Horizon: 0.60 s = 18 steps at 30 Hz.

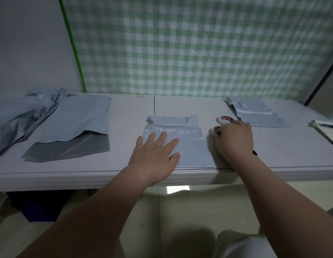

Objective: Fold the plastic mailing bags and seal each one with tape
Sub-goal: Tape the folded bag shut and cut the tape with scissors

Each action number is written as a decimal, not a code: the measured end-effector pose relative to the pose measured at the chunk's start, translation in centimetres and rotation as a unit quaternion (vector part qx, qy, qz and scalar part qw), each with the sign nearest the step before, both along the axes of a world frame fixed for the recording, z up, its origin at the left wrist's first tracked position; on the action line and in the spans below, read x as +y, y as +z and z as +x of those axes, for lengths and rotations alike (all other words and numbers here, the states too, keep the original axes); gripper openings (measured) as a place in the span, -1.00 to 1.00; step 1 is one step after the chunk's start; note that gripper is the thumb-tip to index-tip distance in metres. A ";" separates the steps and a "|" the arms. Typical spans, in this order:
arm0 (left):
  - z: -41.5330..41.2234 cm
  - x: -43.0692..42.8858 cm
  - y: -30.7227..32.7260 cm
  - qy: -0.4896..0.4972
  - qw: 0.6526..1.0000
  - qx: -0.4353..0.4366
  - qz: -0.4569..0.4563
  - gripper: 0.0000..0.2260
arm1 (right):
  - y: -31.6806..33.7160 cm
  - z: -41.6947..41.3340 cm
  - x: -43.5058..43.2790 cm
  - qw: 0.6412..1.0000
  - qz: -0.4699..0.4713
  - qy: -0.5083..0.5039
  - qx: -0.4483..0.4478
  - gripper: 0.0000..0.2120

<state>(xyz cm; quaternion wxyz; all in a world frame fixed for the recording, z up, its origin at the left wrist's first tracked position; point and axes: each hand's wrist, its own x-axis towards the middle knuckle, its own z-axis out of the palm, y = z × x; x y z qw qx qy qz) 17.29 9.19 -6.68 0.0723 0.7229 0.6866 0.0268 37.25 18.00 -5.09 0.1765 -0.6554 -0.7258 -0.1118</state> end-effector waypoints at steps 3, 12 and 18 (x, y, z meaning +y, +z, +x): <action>-0.1 0.2 0.4 0.004 1.000 -0.012 -0.009 -0.53 | 1.7 -0.5 -0.2 0.983 0.024 0.041 0.176 -0.74; 1.8 -0.1 5.2 -0.018 0.924 -0.335 0.185 -0.47 | 4.6 -2.8 -6.1 0.644 -0.300 0.245 0.660 -0.89; 2.0 -1.3 6.3 0.003 0.849 -0.473 0.236 -0.81 | 4.9 -3.4 -8.0 0.601 -0.317 0.260 0.686 -0.85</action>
